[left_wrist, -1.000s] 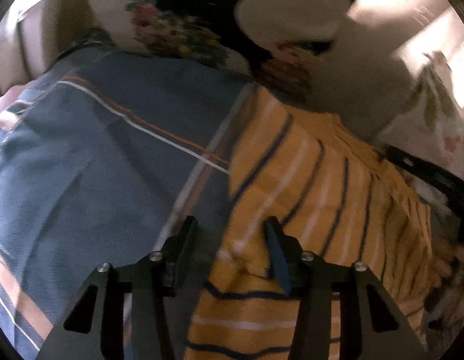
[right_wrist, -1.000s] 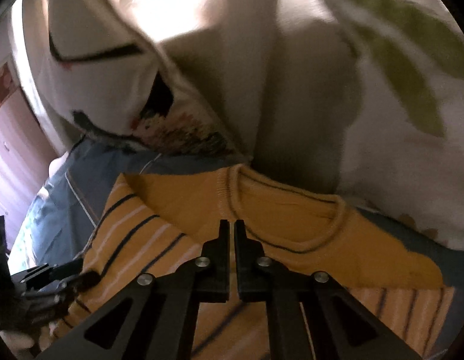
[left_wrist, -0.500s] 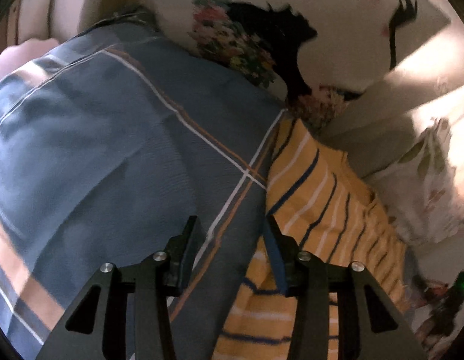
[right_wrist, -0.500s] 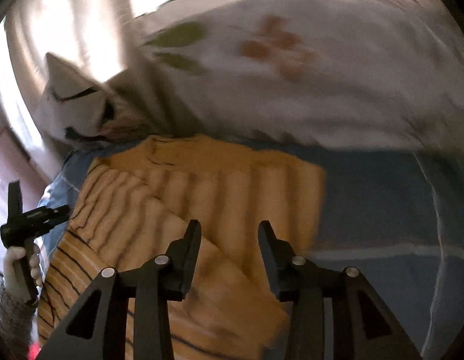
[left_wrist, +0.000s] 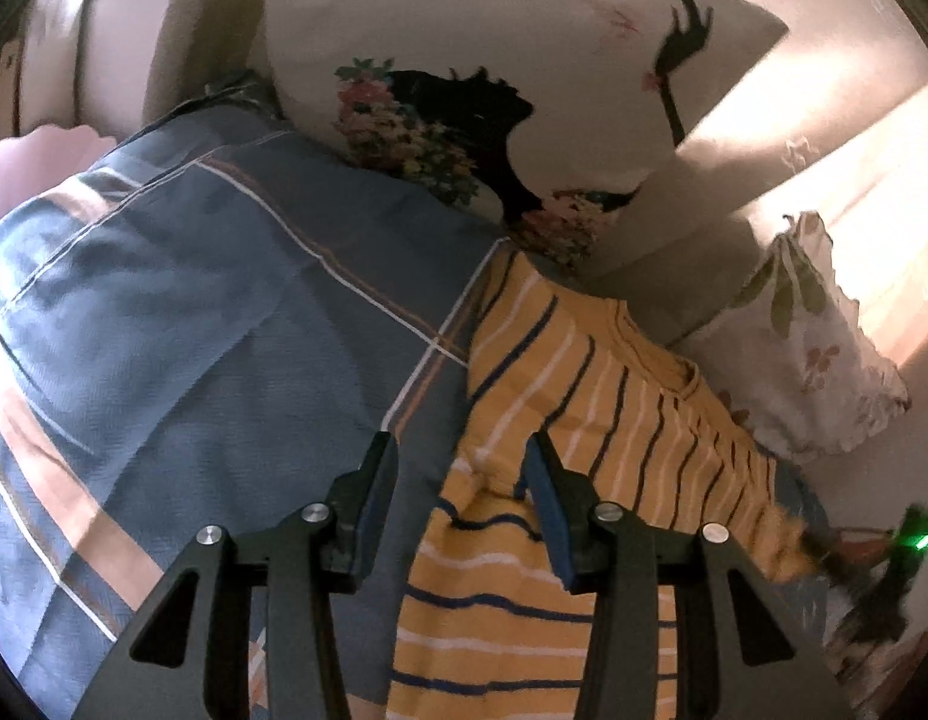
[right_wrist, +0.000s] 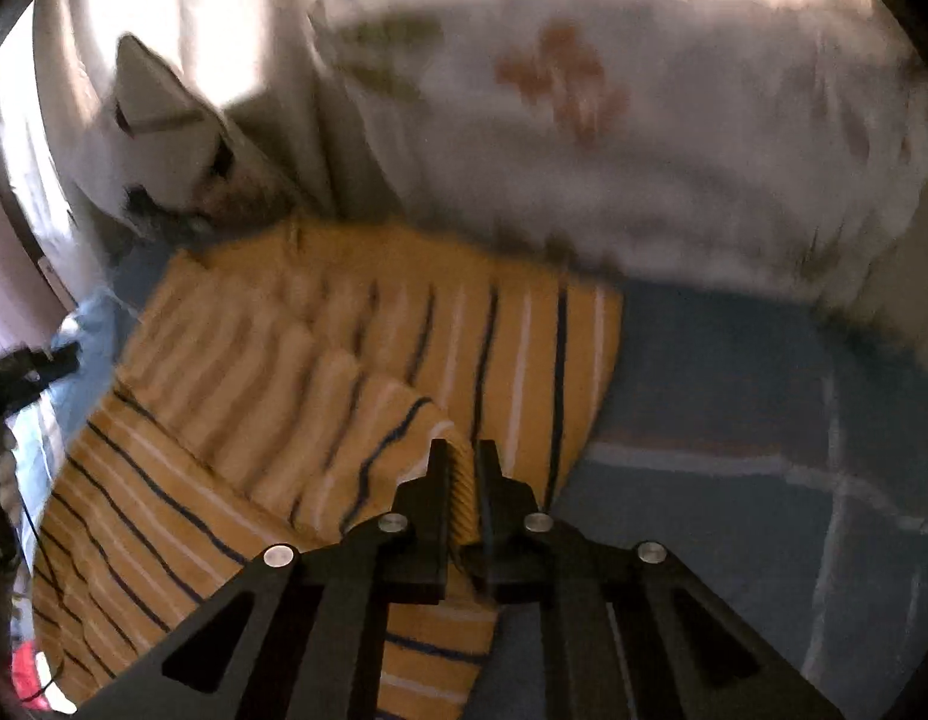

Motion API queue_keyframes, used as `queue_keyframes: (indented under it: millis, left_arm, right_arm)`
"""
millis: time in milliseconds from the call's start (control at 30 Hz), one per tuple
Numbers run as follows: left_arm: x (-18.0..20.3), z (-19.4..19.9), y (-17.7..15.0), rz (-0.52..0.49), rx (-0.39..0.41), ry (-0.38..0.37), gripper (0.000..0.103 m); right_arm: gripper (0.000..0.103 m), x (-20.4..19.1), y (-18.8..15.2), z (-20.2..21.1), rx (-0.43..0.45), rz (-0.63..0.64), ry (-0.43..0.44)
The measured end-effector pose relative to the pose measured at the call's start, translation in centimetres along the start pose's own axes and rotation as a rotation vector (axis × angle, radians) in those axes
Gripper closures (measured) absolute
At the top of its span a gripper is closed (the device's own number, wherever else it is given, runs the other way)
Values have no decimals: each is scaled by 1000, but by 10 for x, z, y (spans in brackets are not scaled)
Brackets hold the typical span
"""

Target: Fold small clothes

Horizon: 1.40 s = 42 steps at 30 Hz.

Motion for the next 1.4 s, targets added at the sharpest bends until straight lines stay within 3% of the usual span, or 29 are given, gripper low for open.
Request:
queue_keyframes:
  millis: [100,200,300,433,567,733,967,1100,1400]
  left_arm:
    - [1,-10,-2,-4,-16,8,60]
    - [6,-24,-8,-21,-59,3,60]
    - [15,-35,-10,-68,-89,4,58]
    - [12,-62,-10,-137,-164,90,56]
    - [-3,-64,-2,-132,-150,171,56]
    - [-5,-46,-15,-107,-162,80,56]
    - [2,-8,-70,-85,-211,-27,56]
    - [14,16,-101,-51,-237,-126,56]
    - [15,75,-163,-26,-218,-241,56]
  right_arm:
    - [94,2,14,-7,36,-47,17]
    - [93,22,-1,-50,-52,-70,-75]
    - [88,35,-14,-61,-68,-119,-76]
    - [63,47,-12,-51,-39,-188,-65]
    - [60,59,-10,-32,-14,-207,-91]
    - [59,49,-35,-10,-43,-219,-30]
    - [59,11,-104,-8,-174,-270,63]
    - [59,-5,-129,12,-167,-283,97]
    - [59,-31,-196,66,-187,-342,229]
Point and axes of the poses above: each gripper's, at about its wrist camera, not at the fingertips, and z roughly against the way its jaws point, x to its right, y to its top, the point moved 10 cm from there along -z, roughly the way its jaws point, and after that the axes turned 9 degrees about -z, right-handed, at the moved point
